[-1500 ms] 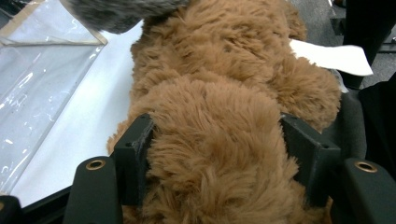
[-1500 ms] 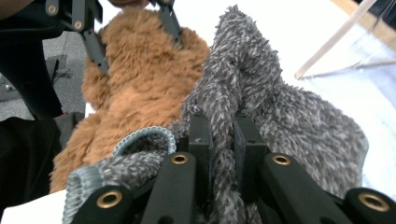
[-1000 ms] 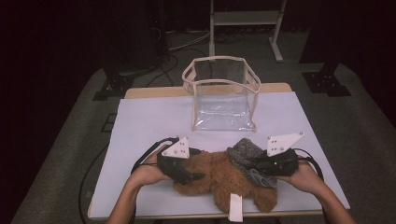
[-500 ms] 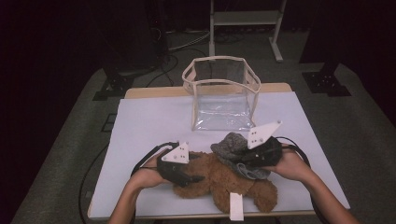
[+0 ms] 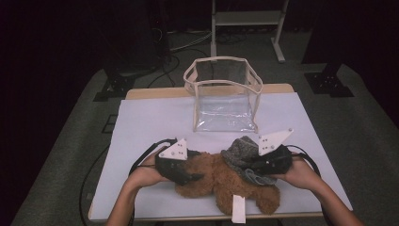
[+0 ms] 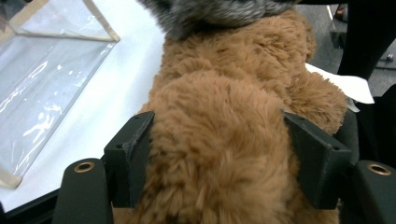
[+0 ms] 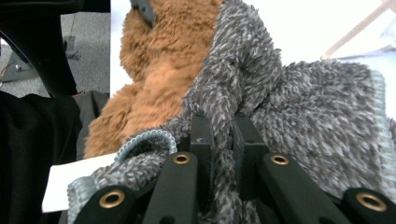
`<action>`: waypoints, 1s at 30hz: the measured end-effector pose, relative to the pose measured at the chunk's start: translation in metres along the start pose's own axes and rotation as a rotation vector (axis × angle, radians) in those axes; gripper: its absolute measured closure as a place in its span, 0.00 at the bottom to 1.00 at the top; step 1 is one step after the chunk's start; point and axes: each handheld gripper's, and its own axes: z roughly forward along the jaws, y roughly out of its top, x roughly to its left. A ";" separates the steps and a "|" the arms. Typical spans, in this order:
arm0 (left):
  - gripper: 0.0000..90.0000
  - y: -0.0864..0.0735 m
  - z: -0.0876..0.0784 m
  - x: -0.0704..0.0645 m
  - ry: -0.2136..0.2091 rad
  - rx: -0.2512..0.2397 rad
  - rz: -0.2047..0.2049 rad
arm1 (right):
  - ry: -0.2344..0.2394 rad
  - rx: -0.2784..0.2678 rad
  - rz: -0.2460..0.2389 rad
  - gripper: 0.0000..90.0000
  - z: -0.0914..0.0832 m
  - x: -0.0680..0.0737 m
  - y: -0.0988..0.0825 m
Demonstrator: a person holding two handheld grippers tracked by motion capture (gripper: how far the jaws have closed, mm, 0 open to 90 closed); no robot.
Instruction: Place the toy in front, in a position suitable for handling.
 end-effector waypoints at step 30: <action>0.35 0.005 0.011 -0.001 -0.025 0.020 0.020 | -0.034 -0.032 0.017 0.89 -0.014 -0.012 -0.005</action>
